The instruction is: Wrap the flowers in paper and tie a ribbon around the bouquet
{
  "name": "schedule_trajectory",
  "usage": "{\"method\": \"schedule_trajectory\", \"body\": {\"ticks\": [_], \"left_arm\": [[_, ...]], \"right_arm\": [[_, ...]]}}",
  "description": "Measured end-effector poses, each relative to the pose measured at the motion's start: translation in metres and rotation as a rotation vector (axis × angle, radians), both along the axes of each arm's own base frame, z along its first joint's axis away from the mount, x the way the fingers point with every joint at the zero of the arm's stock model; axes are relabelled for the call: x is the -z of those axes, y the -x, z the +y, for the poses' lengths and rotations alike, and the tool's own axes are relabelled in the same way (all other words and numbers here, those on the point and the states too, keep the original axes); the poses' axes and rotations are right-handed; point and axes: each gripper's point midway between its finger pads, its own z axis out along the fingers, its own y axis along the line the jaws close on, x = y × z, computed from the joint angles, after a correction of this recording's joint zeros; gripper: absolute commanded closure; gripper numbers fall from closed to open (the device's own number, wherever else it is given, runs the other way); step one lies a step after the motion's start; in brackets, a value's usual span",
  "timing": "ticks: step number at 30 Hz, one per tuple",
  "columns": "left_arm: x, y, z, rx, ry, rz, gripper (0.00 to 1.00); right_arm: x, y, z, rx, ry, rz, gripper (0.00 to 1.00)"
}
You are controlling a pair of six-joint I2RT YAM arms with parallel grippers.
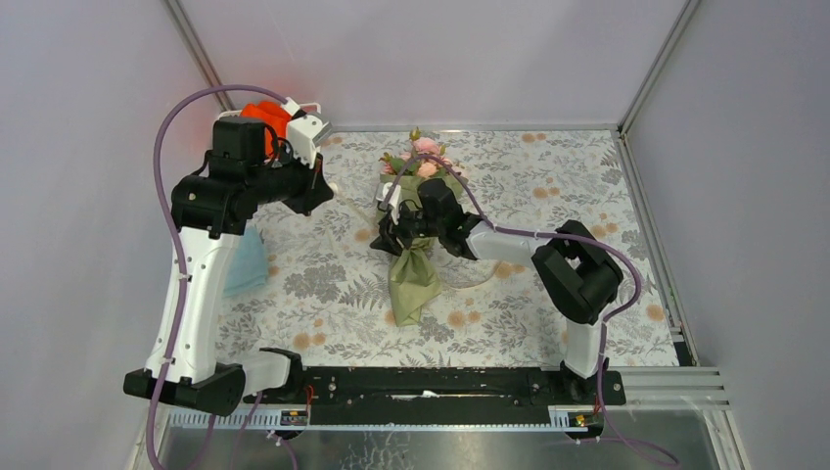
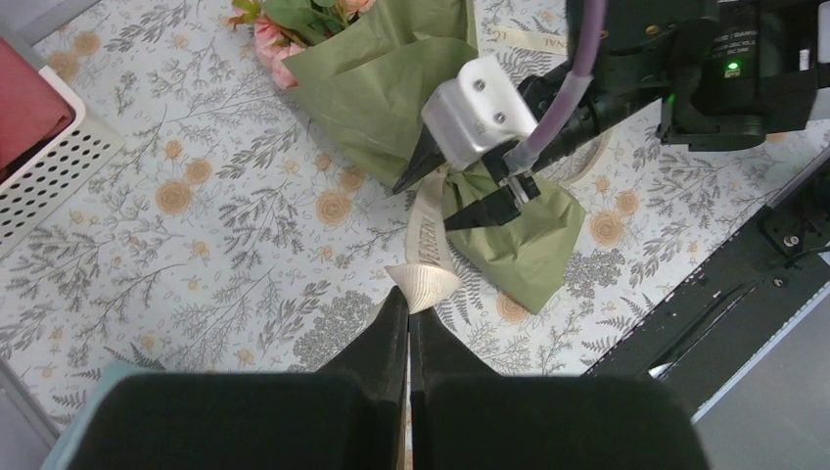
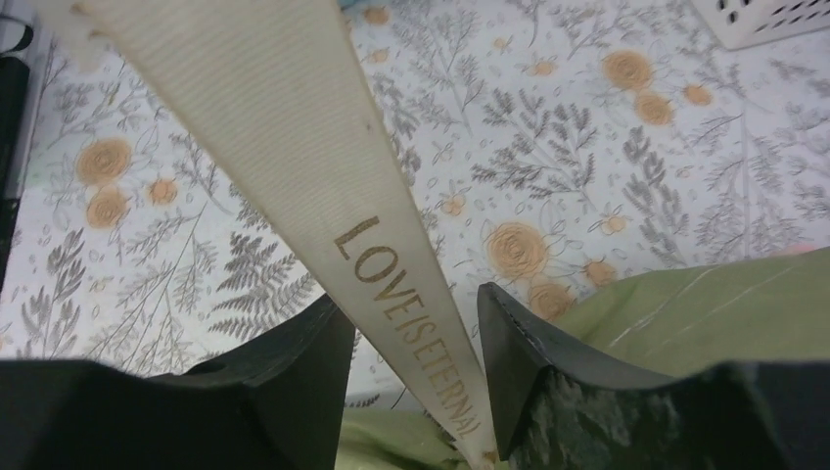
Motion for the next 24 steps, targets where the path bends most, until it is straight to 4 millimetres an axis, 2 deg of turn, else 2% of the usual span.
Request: {"method": "schedule_trajectory", "body": {"ticks": [3, 4, 9, 15, 16, 18, 19, 22, 24], "left_arm": [[0.002, -0.001, 0.004, -0.021, -0.018, 0.003, 1.00], [0.003, -0.001, 0.006, -0.030, -0.025, 0.003, 1.00], [0.012, -0.001, 0.016, -0.073, -0.060, 0.017, 1.00], [0.020, -0.001, 0.026, -0.113, -0.092, 0.025, 1.00], [0.024, 0.000, 0.028, -0.119, -0.100, 0.030, 0.91], [0.036, 0.004, 0.033, -0.124, -0.120, 0.048, 0.35], [0.046, 0.007, 0.034, -0.118, -0.134, 0.059, 0.24], [0.087, 0.024, 0.039, -0.088, -0.178, 0.130, 0.05], [0.116, 0.038, 0.042, -0.053, -0.214, 0.185, 0.03]], "right_arm": [[-0.009, -0.007, 0.002, 0.033, -0.043, -0.025, 0.49], [-0.009, -0.007, 0.001, 0.044, -0.046, -0.030, 0.53], [-0.015, -0.008, -0.003, 0.080, -0.064, -0.028, 0.98], [-0.026, -0.014, -0.007, 0.139, -0.074, -0.025, 1.00], [-0.026, -0.015, -0.009, 0.148, -0.070, -0.021, 1.00], [-0.025, -0.018, -0.010, 0.175, -0.067, -0.011, 1.00], [-0.025, -0.019, -0.011, 0.185, -0.067, -0.007, 1.00], [-0.025, -0.026, -0.016, 0.223, -0.070, 0.011, 1.00], [-0.025, -0.029, -0.020, 0.237, -0.072, 0.020, 1.00]]}}
